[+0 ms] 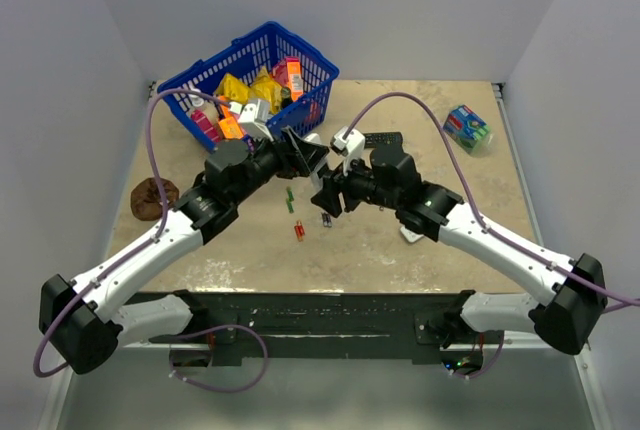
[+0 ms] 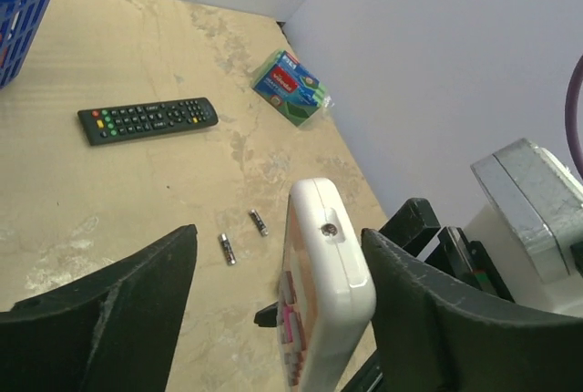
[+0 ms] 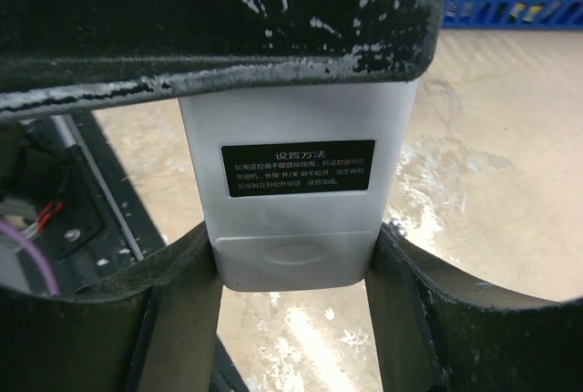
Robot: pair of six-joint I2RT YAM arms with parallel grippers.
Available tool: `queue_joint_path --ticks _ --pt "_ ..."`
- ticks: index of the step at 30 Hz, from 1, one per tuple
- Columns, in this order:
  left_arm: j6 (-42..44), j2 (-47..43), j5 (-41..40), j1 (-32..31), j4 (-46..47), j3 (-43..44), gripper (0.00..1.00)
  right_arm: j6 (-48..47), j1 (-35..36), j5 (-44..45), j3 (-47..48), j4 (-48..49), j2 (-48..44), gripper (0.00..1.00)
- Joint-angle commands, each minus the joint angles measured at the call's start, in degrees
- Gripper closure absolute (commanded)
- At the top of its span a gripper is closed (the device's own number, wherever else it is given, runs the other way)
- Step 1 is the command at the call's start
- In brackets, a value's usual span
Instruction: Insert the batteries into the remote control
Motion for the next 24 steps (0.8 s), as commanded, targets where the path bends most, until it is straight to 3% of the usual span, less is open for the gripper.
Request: queue_joint_path --ticks 1,7,18,24 --pt "-2.1 0.0 -2.6 -0.9 -1.7 1.8 0.27 -0.6 2.6 10.4 2.8 -0.2 0.6 1.00" --pt "-2.6 -1.8 -3.5 -1.3 -1.8 -0.1 0.37 1.2 3.8 14.1 2.4 0.3 1.1 1.00" --pt "-2.5 -1.1 -2.7 -1.4 -0.2 -2.6 0.44 2.8 6.5 16.7 3.4 0.4 3.1 1.00" --pt "-2.2 -1.2 -2.4 -1.4 1.5 -3.8 0.54 4.4 7.7 17.9 3.1 0.7 3.6 1.00"
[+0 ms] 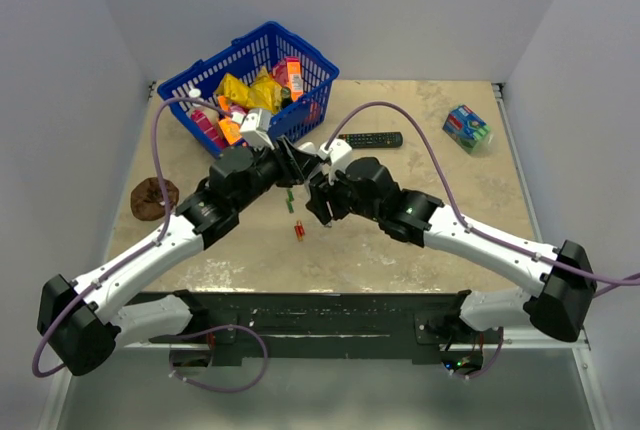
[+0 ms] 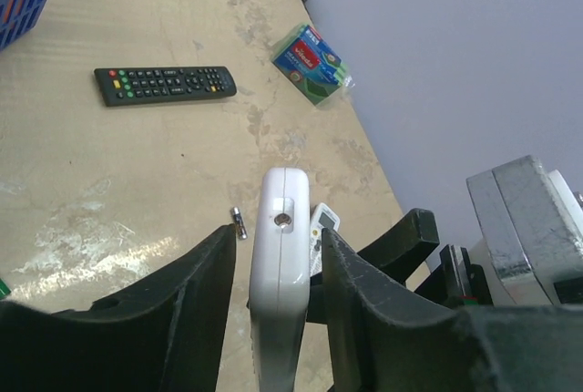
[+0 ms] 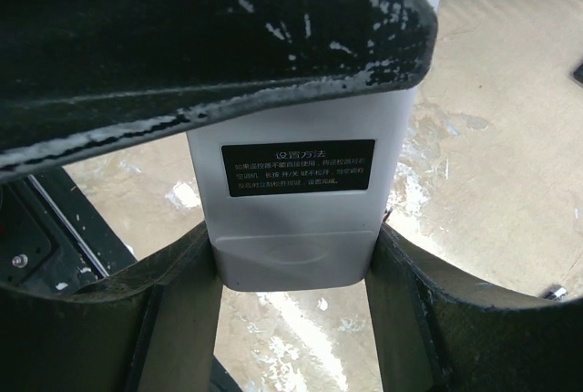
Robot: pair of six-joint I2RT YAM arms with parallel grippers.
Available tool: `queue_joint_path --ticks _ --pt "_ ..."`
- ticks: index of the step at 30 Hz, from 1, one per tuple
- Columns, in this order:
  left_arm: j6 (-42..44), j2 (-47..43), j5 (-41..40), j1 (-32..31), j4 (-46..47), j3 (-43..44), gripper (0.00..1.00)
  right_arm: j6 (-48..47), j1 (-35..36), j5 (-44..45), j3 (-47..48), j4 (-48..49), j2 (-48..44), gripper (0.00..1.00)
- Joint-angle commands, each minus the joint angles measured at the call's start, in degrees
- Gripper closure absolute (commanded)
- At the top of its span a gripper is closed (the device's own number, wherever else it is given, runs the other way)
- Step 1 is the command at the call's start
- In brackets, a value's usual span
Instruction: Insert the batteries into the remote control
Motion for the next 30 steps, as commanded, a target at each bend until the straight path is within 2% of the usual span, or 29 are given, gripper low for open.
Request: queue_joint_path --ticks 1,4,6,7,9,10,13,14,17,21,30 --pt "0.2 -0.6 0.2 -0.3 4.1 -1.2 0.59 2.6 0.6 1.9 2.4 2.6 -0.4 1.00" --pt "0.2 -1.6 -0.2 -0.2 5.3 -2.6 0.74 4.6 0.6 1.8 1.4 3.9 -1.1 0.97" --pt "0.4 -3.0 -1.2 -0.2 6.1 -3.8 0.80 5.9 0.6 1.4 0.4 4.7 -1.7 0.91" --pt "0.5 -3.5 -1.8 -0.2 6.3 -4.2 0.88 8.0 0.6 1.2 0.0 5.0 -2.4 0.83" --pt "0.8 -5.5 -3.4 -0.2 7.3 -5.8 0.94 9.4 0.5 1.2 -0.8 5.0 -2.9 0.74" --pt "0.8 -6.2 -4.1 -0.1 7.7 -6.5 1.00 11.0 0.4 0.6 -0.9 4.6 -3.2 0.60" --pt "-0.2 -9.0 -6.7 -0.1 10.5 -10.1 1.00 15.0 -0.3 -2.7 -2.2 5.2 -4.3 0.46" --pt "-0.7 -9.7 -8.1 0.0 11.2 -12.1 1.00 16.3 -0.7 -3.2 -3.4 5.6 -5.5 0.37" --pt "-3.0 -12.3 -10.5 0.1 14.9 -16.4 1.00 22.8 -4.7 -6.7 -7.1 9.1 -9.3 0.26" --pt "-6.6 -15.3 -11.9 0.2 21.7 -20.8 1.00 33.0 -14.0 -14.0 -14.1 16.6 -14.9 0.18" --pt "-8.7 -14.4 -11.3 0.3 30.5 -23.7 1.00 46.7 -14.5 -14.7 -18.5 23.3 -16.0 0.20"
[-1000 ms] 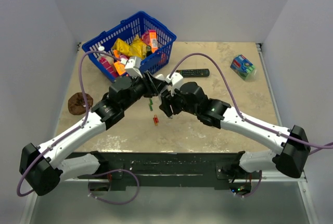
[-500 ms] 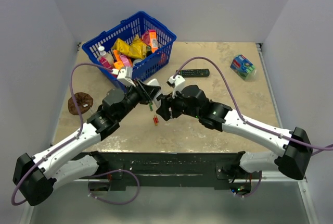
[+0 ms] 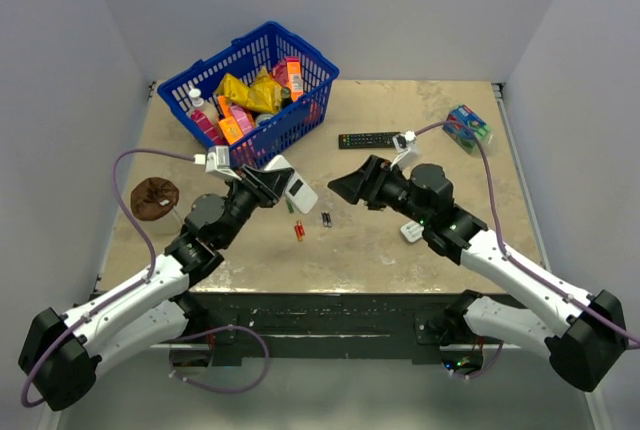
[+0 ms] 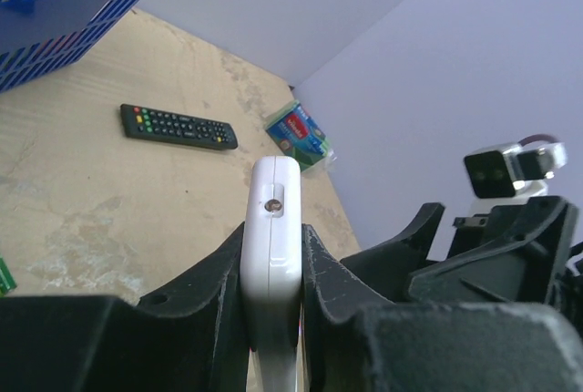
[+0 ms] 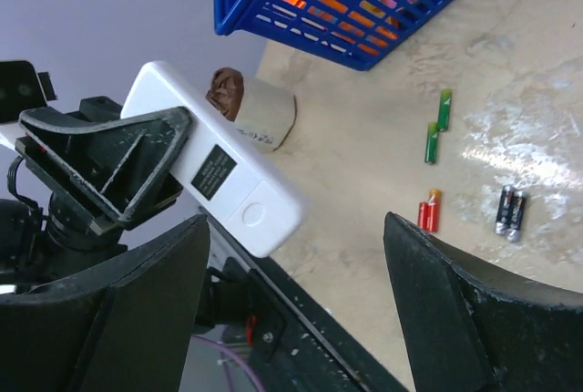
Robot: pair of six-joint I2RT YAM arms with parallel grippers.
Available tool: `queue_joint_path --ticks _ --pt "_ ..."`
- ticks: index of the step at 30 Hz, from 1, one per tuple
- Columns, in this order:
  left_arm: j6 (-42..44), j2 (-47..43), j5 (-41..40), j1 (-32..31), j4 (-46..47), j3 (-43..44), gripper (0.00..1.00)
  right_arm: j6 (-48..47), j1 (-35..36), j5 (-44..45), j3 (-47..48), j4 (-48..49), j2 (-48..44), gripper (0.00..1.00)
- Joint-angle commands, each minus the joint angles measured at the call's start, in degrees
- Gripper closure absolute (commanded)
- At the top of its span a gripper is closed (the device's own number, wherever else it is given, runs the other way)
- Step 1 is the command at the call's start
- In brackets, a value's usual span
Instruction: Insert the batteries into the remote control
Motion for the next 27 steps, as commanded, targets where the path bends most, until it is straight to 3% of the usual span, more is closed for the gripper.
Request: queue_joint_path --ticks 1,10,21,27 --pt "-2.5 0.7 -1.3 0.2 10.9 -0.4 1.00 8.7 0.3 -2.3 -1.1 6.5 1.5 0.21" --pt "-2.6 6.3 0.9 0.2 17.0 1.5 1.00 13.1 0.6 -4.6 -1.5 10.5 5.5 0.26" --pt "-1.9 9.2 2.7 0.2 19.3 4.0 1.00 15.4 1.4 -3.2 -2.5 11.4 7.7 0.38" --pt "-2.1 9.2 3.3 0.2 19.9 4.2 1.00 16.5 1.4 -2.9 -3.2 12.6 8.6 0.39"
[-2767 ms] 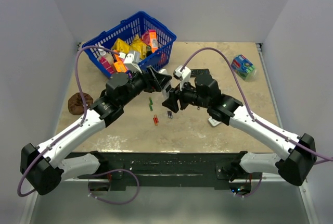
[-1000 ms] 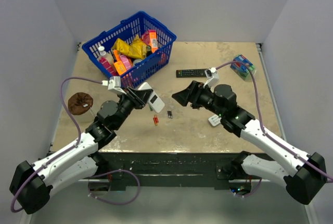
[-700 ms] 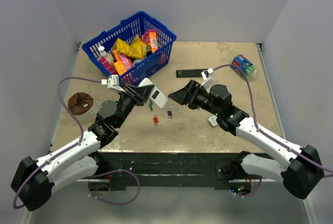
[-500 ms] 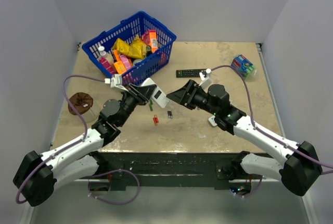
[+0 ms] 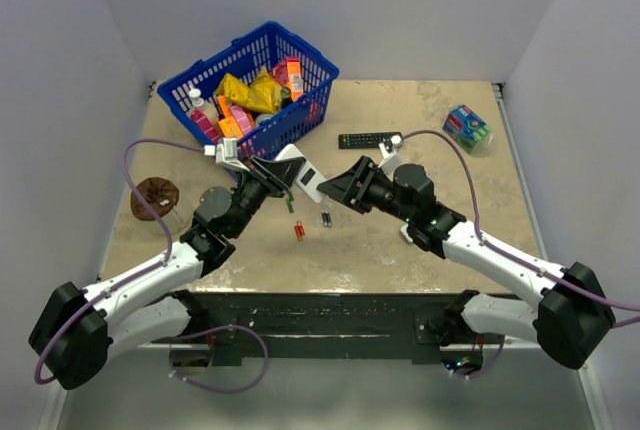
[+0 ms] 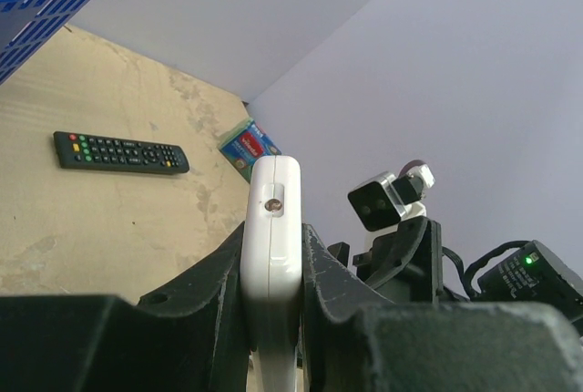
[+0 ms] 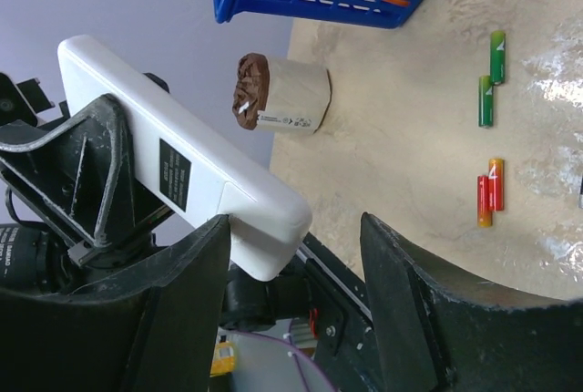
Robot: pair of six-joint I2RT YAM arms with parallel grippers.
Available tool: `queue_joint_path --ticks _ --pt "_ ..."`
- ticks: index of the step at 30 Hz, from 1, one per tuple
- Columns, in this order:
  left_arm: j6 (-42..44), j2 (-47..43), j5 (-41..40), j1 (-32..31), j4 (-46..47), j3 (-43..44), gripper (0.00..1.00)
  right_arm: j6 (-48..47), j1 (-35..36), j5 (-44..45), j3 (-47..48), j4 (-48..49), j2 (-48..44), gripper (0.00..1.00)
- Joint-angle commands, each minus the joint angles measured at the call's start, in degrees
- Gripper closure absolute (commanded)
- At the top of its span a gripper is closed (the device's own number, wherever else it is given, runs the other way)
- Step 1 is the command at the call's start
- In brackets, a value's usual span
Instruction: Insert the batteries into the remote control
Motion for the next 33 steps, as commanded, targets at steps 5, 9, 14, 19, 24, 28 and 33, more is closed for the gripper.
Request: queue_joint_path --ticks 5,9,14,19,24,28,33 --pt "0.2 0.5 1.1 0.2 6.1 2.8 1.00 2.3 0.4 0.0 -1.1 6.0 0.6 0.39" --pt "0.0 1.1 1.3 0.2 6.8 3.0 1.00 2.3 0.3 -0.5 -1.1 6.9 0.8 0.43" --pt "-0.9 1.4 0.8 0.2 7.7 3.5 1.00 3.0 0.3 -0.6 -2.3 8.0 1.0 0.56" --pt "-2.6 0.6 -2.9 0.2 7.7 3.4 1.00 3.4 0.3 -0.2 -3.6 9.1 0.3 0.69" --pt "-4.1 0.4 -4.8 0.2 8.2 3.5 1.00 3.0 0.2 0.3 -4.2 9.2 -0.4 0.82" --pt "-6.3 0.9 -4.6 0.2 9.4 3.3 1.00 2.9 0.2 0.6 -4.9 10.0 -0.9 0.87" --pt "-6.8 1.0 -4.2 0.2 9.8 3.0 1.00 1.9 0.3 1.1 -4.8 11.1 -1.9 0.62"
